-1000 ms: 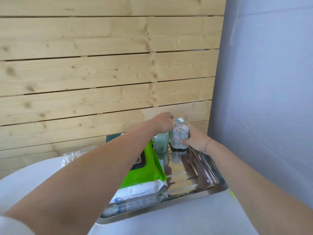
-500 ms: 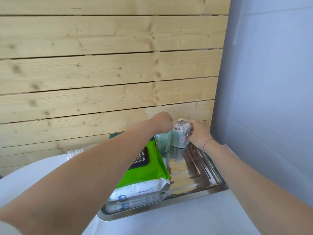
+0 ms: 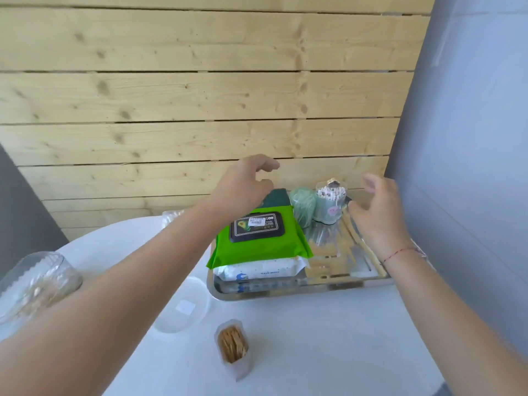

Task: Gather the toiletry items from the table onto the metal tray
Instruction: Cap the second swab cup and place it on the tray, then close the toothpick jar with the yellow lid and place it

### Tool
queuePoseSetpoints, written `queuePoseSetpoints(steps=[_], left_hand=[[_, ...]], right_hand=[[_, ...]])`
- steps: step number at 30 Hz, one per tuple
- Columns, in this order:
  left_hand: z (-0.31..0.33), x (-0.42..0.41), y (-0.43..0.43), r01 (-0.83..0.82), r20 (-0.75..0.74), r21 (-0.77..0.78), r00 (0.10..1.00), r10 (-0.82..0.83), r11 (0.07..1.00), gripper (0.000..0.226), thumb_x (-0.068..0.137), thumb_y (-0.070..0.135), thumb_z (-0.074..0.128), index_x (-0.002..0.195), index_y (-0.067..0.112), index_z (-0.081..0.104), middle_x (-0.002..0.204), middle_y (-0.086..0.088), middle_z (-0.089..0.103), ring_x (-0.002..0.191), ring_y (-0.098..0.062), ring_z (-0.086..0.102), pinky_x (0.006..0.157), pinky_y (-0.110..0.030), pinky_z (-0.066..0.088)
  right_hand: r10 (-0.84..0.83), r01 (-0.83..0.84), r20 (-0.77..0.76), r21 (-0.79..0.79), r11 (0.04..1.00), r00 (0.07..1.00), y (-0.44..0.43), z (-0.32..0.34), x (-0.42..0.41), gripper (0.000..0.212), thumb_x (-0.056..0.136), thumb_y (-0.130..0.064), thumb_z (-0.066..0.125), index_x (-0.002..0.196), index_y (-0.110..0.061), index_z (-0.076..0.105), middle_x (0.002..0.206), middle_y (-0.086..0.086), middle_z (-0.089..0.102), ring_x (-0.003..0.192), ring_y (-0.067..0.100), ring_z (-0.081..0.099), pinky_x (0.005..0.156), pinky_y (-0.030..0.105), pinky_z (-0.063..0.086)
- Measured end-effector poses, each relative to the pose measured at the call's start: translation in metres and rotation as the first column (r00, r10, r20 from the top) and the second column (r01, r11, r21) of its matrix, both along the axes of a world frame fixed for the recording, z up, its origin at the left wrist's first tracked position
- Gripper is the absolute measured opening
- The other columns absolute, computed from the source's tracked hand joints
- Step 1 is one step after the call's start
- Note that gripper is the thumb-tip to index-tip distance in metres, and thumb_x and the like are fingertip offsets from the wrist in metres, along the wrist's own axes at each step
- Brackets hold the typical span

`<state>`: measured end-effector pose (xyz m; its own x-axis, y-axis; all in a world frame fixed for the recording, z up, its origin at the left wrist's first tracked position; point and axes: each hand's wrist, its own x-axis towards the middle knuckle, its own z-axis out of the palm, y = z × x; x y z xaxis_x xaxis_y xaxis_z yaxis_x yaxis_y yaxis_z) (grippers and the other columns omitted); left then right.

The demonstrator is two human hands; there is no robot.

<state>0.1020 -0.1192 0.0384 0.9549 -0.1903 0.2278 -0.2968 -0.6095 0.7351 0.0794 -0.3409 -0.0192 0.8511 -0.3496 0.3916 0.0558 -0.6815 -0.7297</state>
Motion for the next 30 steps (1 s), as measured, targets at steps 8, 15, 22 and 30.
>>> queuePoseSetpoints(steps=[8, 15, 22, 30], left_hand=[[-0.057, -0.151, 0.103, -0.138, -0.046, -0.235, 0.990, 0.131, 0.962, 0.056, 0.066, 0.002, 0.050, 0.102, 0.044, 0.055, 0.114, 0.022, 0.061, 0.114, -0.001, 0.054, 0.101, -0.021, 0.039], [-0.124, -0.190, 0.090, 0.088, -0.328, -0.240, 0.930, -0.166, 0.967, 0.108, 0.062, 0.020, 0.083, 0.138, 0.053, 0.015, 0.134, 0.023, 0.040, 0.128, 0.007, 0.035, 0.089, 0.001, 0.029], [-0.147, -0.181, 0.078, 0.014, -0.366, -0.151, 0.928, -0.069, 0.988, 0.089, 0.058, 0.021, 0.084, 0.136, 0.024, 0.041, 0.115, 0.005, 0.059, 0.104, -0.016, 0.059, 0.089, -0.025, 0.048], [-0.150, -0.177, 0.076, -0.049, -0.314, -0.166, 0.950, -0.006, 0.985, 0.050, 0.062, 0.020, 0.080, 0.107, 0.025, 0.060, 0.095, 0.006, 0.070, 0.089, -0.014, 0.066, 0.081, -0.029, 0.053]], right_hand=[[0.637, -0.601, -0.333, 0.216, 0.770, 0.696, 0.104, -0.020, -0.131, 0.064, 0.080, 0.005, 0.053, 0.134, -0.026, 0.039, 0.133, -0.008, 0.048, 0.126, 0.007, 0.046, 0.095, 0.013, 0.036], [0.616, -0.674, -0.539, 0.117, 0.730, 0.574, 0.133, -0.051, -0.154, 0.073, 0.082, 0.005, 0.046, 0.147, -0.017, 0.022, 0.143, 0.004, 0.041, 0.128, 0.015, 0.046, 0.107, 0.028, 0.038], [-0.234, 0.220, -0.092, -0.146, 0.965, 0.968, 0.015, -0.036, -0.122, 0.033, 0.076, -0.011, 0.062, 0.110, -0.014, 0.059, 0.118, 0.008, 0.054, 0.111, 0.032, 0.051, 0.090, 0.038, 0.043], [-0.292, 0.208, -0.452, -0.227, 0.952, 0.843, -0.049, -0.076, -0.111, 0.078, 0.071, -0.021, 0.074, 0.138, -0.011, 0.036, 0.144, 0.013, 0.040, 0.134, 0.032, 0.035, 0.109, 0.043, 0.031]])
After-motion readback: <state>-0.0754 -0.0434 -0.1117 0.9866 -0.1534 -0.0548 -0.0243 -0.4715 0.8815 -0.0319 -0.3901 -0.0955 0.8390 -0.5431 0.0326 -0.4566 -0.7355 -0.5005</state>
